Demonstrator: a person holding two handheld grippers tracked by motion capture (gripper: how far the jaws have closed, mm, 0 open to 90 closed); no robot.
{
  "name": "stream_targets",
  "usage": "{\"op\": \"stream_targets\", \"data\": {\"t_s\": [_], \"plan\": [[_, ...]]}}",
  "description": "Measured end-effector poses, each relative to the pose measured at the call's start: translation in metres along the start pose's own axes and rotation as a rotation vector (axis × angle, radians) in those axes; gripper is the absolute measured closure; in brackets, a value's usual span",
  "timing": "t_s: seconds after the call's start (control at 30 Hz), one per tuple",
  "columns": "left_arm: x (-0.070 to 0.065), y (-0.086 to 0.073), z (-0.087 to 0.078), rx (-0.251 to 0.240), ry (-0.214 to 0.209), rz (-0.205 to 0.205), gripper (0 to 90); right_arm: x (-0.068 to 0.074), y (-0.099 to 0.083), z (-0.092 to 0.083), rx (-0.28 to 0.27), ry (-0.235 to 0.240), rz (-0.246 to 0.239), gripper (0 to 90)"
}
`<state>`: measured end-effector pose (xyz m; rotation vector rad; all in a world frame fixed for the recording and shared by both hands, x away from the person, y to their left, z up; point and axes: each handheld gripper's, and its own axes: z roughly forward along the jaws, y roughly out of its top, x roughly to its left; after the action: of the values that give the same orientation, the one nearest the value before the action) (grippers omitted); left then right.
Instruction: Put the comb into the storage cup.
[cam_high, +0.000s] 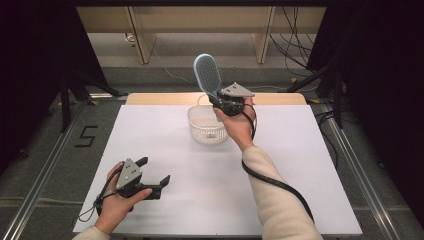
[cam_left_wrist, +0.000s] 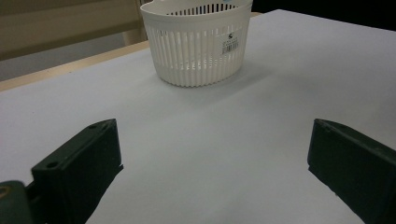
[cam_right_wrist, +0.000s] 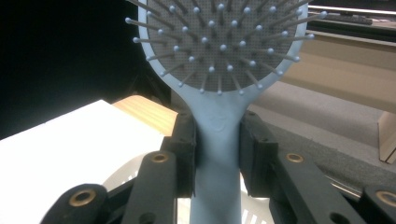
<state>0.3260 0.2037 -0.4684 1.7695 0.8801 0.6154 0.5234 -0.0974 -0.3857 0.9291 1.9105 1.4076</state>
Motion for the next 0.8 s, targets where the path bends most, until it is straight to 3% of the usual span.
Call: {"op": "stream_targets", "data": {"t_s": [0.8], "plan": [[0.0001,-0.0001,0.0001,-0.001,-0.001,0.0,2.2,-0.0044,-0.0057,0.0035,0.028,-0.016,-0.031,70.3]]}}
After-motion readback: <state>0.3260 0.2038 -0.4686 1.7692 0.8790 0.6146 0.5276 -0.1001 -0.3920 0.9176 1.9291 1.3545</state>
